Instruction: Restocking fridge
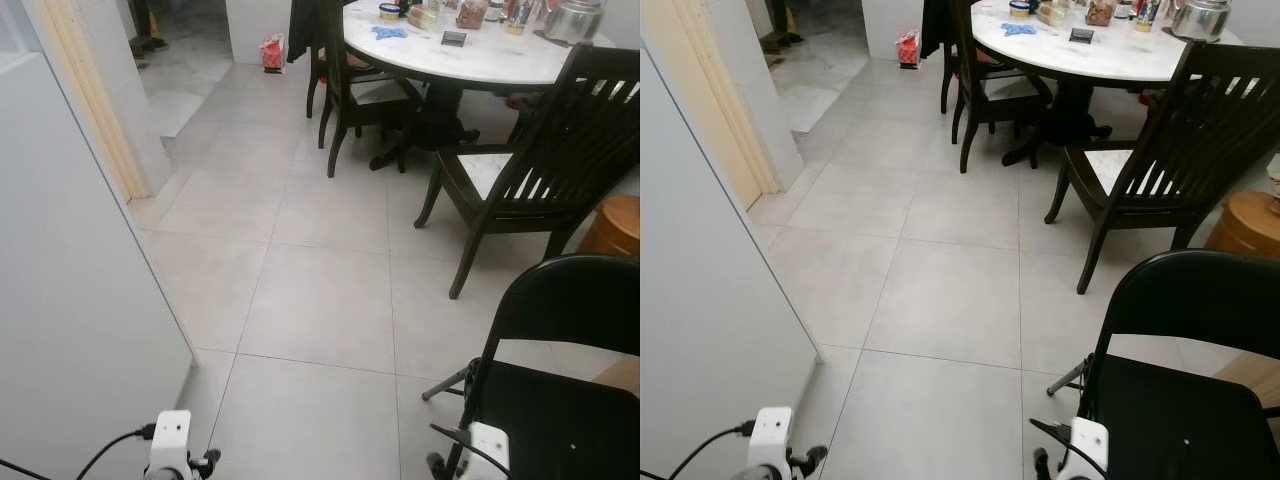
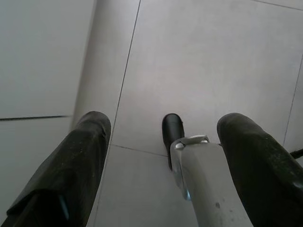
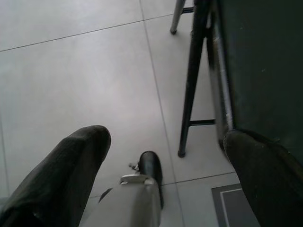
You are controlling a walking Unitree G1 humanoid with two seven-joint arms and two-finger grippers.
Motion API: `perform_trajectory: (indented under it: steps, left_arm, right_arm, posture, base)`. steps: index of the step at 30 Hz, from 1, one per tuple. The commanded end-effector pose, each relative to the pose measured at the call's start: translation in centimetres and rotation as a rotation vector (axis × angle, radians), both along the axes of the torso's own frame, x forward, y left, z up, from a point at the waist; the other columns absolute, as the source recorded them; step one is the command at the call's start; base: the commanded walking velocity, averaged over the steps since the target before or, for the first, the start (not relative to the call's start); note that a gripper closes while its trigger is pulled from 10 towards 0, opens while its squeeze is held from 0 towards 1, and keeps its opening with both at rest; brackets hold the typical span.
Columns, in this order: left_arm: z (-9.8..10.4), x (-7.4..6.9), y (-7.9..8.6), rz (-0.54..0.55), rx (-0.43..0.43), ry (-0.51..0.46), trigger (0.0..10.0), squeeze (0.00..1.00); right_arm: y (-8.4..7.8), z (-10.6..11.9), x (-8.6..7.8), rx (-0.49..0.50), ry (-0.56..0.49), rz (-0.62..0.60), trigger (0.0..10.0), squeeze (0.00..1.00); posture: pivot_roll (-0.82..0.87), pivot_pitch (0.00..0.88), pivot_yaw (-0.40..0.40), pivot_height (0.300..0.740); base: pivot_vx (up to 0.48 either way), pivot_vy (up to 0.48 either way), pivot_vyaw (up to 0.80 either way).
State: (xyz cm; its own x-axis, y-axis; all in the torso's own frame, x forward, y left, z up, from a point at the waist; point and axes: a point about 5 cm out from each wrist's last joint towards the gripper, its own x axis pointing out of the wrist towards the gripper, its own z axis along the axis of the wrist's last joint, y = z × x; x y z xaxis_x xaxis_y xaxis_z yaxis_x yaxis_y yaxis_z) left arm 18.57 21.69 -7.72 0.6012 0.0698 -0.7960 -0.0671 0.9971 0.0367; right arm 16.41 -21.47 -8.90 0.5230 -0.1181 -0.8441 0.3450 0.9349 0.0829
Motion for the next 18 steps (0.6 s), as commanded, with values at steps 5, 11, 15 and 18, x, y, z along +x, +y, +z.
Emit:
perform_trajectory:
  steps: [5, 11, 15, 18]
  left_arm:
    - [-0.2, -0.3, 0.0, 0.016, -0.001, 0.024, 10.0, 0.0]
    - [-0.2, -0.3, 0.0, 0.017, -0.001, 0.023, 10.0, 0.0]
    - [-0.2, -0.3, 0.2, 0.04, 0.015, 0.038, 10.0, 0.0]
    - [-0.3, -0.6, 0.3, 0.033, 0.032, 0.062, 10.0, 0.0]
  right_arm:
    - [-0.6, 0.3, 0.5, -0.018, 0.005, -0.004, 10.0, 0.0]
    - [-0.7, 0.2, 0.3, -0.017, 0.007, -0.004, 10.0, 0.0]
    - [-1.8, -0.8, -3.4, -0.015, 0.048, 0.063, 10.0, 0.0]
    - [-1.6, -0.7, -3.0, -0.02, 0.051, 0.072, 10.0, 0.0]
  posture:
    - [-0.04, 0.0, -0.007, 0.74]
    - [-0.04, 0.0, -0.007, 0.74]
    - [-0.03, 0.0, -0.016, 0.74]
    - [-0.03, 0.0, -0.017, 0.74]
  base:
    - [0.0, 0.0, 0.0]
    - [0.0, 0.0, 0.0]
    - [0.0, 0.0, 0.6]
    - [0.0, 0.0, 0.8]
